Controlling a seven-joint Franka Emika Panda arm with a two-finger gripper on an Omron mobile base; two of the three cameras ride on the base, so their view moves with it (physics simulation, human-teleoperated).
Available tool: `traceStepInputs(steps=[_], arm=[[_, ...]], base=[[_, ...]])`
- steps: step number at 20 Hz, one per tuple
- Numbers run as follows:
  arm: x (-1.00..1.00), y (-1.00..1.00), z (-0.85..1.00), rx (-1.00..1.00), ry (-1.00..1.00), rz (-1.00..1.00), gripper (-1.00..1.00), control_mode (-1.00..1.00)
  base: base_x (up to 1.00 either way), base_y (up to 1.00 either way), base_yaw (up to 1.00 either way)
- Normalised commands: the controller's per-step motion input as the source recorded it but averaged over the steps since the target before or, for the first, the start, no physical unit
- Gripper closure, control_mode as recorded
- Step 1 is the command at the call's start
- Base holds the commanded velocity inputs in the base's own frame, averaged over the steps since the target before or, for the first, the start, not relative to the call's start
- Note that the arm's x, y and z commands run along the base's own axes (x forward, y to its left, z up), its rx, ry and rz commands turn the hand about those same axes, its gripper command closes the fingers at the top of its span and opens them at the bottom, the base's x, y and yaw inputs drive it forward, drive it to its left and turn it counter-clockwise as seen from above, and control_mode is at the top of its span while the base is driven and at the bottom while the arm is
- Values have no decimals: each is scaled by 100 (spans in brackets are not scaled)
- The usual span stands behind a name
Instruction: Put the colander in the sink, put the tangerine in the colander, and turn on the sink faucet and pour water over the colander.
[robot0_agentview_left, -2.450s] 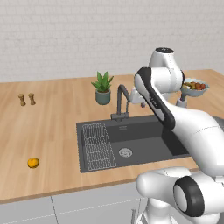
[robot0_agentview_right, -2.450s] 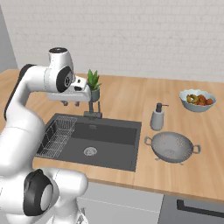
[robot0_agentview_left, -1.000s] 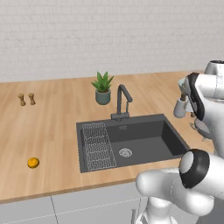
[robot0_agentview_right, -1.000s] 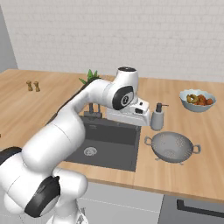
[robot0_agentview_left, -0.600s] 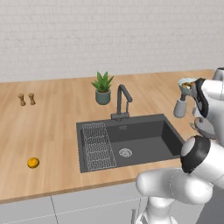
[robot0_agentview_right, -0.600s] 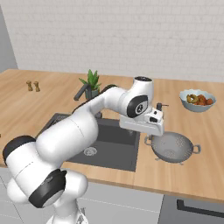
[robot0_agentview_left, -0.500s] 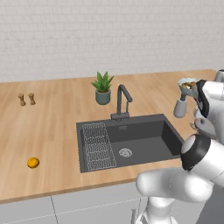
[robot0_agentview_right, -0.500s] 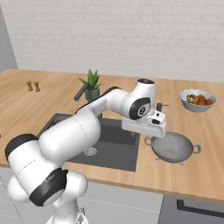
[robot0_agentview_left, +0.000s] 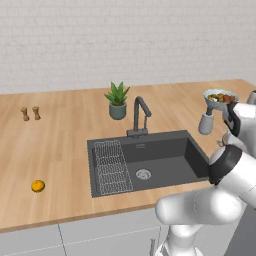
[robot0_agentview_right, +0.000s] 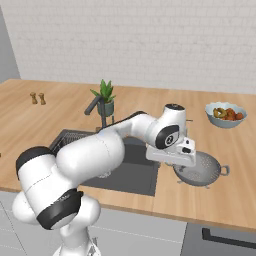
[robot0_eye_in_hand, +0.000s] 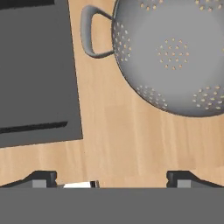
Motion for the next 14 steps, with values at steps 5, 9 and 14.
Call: traceStepInputs(steps=[5,9,14], arm=[[11,-21,-38,0,0,16,-100,-100],[13,-27,-31,0,0,16,-100,-100],[19,-15,-26,0,0,19,-100,-100]], base=[[0,0,0],[0,0,0],[0,0,0]])
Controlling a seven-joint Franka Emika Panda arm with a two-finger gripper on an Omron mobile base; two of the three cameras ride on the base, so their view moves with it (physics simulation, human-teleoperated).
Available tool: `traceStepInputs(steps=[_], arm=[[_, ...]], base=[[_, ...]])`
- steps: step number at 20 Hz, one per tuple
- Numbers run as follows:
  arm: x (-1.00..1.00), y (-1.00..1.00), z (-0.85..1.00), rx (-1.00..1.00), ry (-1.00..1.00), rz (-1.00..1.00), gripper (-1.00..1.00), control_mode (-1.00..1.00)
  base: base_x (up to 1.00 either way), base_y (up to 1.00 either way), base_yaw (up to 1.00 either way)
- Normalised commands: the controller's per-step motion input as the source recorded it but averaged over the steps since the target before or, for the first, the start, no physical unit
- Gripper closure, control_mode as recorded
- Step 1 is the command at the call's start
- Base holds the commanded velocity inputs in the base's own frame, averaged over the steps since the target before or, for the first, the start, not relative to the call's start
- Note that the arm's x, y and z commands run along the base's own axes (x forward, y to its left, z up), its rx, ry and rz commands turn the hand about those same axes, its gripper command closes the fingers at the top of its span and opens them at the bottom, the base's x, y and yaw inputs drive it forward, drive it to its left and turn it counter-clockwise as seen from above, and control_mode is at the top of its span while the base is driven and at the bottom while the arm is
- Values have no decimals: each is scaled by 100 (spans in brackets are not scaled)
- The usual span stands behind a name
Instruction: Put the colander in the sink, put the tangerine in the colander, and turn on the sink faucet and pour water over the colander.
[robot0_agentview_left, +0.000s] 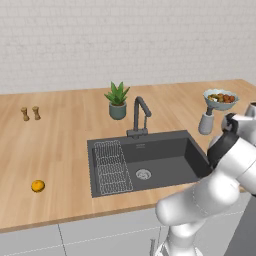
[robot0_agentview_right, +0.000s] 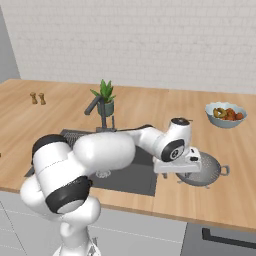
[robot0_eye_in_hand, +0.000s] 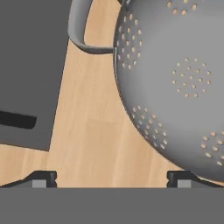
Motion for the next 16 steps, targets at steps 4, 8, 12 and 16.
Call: traceStepInputs(steps=[4,8,12,16], arm=[[25,-6,-21,0,-1,19,-100,-100],[25,0,-14,0,-3,18,-100,-100],[24,0,-19,0,-2,16,-100,-100],[22,0,-24,0,0,14,-100,-100]], base=[[0,0,0],[0,0,0],[0,0,0],[0,0,0]])
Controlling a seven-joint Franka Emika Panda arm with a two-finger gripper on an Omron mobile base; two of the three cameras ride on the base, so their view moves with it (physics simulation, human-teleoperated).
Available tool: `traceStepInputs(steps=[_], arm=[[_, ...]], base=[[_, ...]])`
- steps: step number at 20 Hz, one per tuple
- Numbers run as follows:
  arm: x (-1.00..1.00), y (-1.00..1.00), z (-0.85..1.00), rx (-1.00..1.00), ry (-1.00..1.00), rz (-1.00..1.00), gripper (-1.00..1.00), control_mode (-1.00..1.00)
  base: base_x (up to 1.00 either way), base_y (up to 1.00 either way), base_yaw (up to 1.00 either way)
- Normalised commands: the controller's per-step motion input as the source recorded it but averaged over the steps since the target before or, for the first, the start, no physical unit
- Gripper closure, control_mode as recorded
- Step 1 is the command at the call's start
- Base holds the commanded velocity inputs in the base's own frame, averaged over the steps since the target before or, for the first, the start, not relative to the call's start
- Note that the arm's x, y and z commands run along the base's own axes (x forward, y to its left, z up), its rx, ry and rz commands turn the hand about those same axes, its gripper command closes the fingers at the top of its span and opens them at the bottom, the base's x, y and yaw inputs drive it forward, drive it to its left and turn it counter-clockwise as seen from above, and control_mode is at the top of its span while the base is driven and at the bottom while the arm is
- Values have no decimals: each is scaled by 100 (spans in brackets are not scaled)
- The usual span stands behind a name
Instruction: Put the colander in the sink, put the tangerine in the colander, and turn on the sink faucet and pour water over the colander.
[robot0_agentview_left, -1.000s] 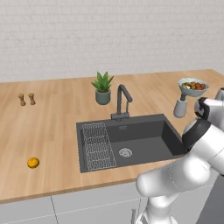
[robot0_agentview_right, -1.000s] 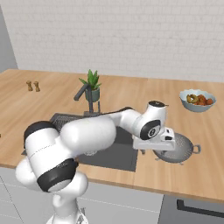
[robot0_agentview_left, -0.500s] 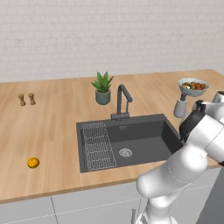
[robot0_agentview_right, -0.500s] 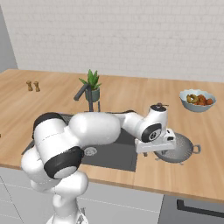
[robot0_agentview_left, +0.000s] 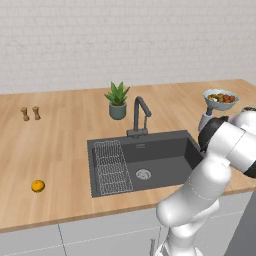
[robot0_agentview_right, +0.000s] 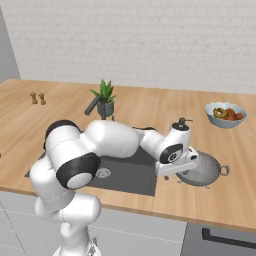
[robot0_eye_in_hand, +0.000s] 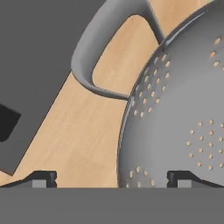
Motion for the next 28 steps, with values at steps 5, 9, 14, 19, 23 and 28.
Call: traceStepInputs(steps=[5,9,14,19,23,28], arm=[[19,-1,-22,0,0,13,-100,-100],[13,-2,-19,0,0,10,100,-100],[2,0,-10,0,-2,9,100,-100],[0,1,0,0,-8,8,100,-100],[-1,26,0,0,-8,14,100,-100],[-6,64,0,0,-9,28,100,-100]], base=[[0,0,0],[0,0,0],[0,0,0],[0,0,0],[0,0,0],[0,0,0]])
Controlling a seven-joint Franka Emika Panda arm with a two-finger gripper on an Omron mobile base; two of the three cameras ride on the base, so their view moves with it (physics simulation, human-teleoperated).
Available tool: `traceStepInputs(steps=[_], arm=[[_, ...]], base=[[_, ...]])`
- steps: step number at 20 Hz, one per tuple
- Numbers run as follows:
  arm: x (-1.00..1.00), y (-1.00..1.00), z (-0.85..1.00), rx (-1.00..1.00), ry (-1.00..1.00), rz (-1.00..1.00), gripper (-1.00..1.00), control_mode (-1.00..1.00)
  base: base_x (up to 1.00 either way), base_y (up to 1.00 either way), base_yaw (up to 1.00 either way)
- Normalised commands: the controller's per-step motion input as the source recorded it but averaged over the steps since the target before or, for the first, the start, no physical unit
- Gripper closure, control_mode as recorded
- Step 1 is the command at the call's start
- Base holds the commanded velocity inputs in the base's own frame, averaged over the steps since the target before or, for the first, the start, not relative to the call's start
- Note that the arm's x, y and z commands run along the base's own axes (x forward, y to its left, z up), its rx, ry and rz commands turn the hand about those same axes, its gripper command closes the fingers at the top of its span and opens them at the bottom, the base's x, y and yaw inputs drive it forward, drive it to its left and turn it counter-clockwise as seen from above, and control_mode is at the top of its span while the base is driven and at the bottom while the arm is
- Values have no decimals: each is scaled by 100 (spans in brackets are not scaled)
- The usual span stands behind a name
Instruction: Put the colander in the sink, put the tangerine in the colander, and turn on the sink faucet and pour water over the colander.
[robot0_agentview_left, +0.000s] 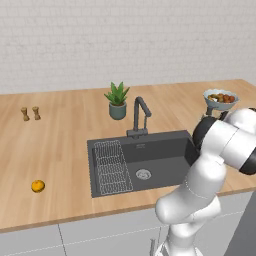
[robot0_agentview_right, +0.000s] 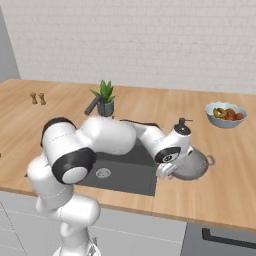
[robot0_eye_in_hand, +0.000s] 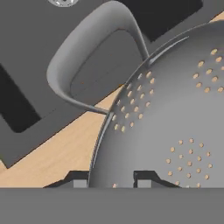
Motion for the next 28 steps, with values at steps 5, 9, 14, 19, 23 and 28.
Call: traceStepInputs(steps=[5,9,14,19,23,28], arm=[[-5,98,0,0,-7,48,100,-100],[0,100,0,0,0,52,100,-100],[0,100,0,0,0,51,100,-100],[8,77,-2,0,-3,49,100,-100],[28,40,-13,0,-5,45,100,-100],[40,7,-26,0,-9,36,100,-100]], base=[[0,0,0],[0,0,0],[0,0,0],[0,0,0],[0,0,0],[0,0,0]])
